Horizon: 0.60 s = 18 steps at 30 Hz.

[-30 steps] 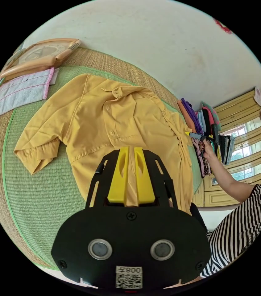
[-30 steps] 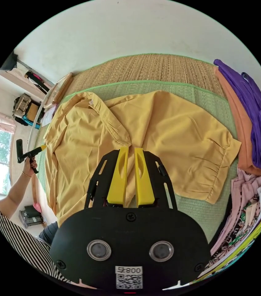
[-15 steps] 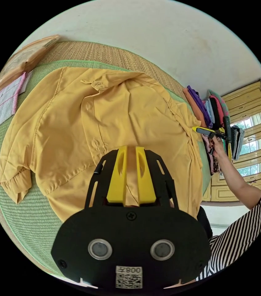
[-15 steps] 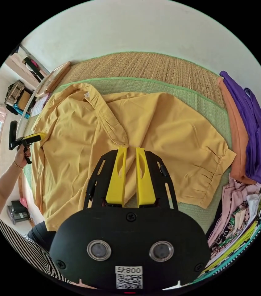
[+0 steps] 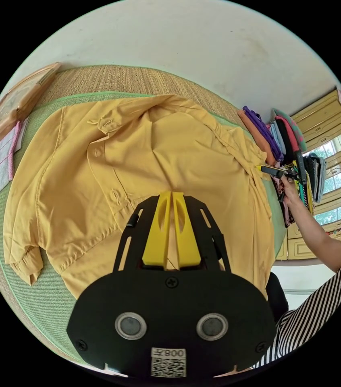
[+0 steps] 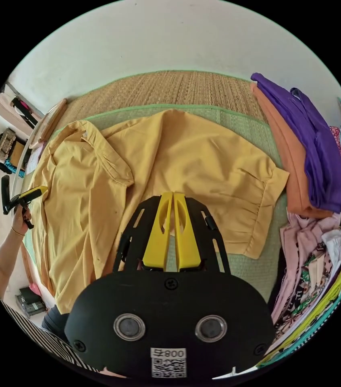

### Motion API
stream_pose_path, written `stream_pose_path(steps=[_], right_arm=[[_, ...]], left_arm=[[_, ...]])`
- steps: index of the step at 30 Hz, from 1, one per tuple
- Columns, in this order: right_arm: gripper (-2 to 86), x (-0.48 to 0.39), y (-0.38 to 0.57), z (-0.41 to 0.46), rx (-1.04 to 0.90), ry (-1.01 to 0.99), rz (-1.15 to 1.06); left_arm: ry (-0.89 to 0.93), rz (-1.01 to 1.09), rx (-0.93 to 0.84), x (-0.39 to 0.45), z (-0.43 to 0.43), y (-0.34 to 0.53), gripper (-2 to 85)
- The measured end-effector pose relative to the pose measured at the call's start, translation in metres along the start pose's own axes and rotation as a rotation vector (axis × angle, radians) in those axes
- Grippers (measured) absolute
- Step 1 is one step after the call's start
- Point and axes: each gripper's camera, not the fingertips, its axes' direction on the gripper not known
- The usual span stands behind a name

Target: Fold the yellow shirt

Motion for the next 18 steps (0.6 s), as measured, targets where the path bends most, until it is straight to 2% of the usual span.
stream_pose_path(steps=[3, 10, 13, 18], right_arm=[[0.2, 0.017, 0.025, -0.004, 0.045, -0.097, 0.044], [0.2, 0.009, 0.047, -0.037, 0.072, -0.084, 0.054], [0.4, -0.014, 0.082, -0.06, 0.116, -0.169, 0.014], [1.9, -0.095, 0.137, -0.047, 0.023, -0.303, -0.113]], left_arm=[[0.014, -0.04, 0.0, -0.004, 0.008, -0.001, 0.4], [0.094, -0.068, 0.057, 0.004, -0.02, 0.018, 1.2], [0.16, -0.078, 0.069, 0.009, -0.036, 0.052, 1.8], [0.172, -0.159, 0.007, 0.011, -0.042, 0.109, 3.2]])
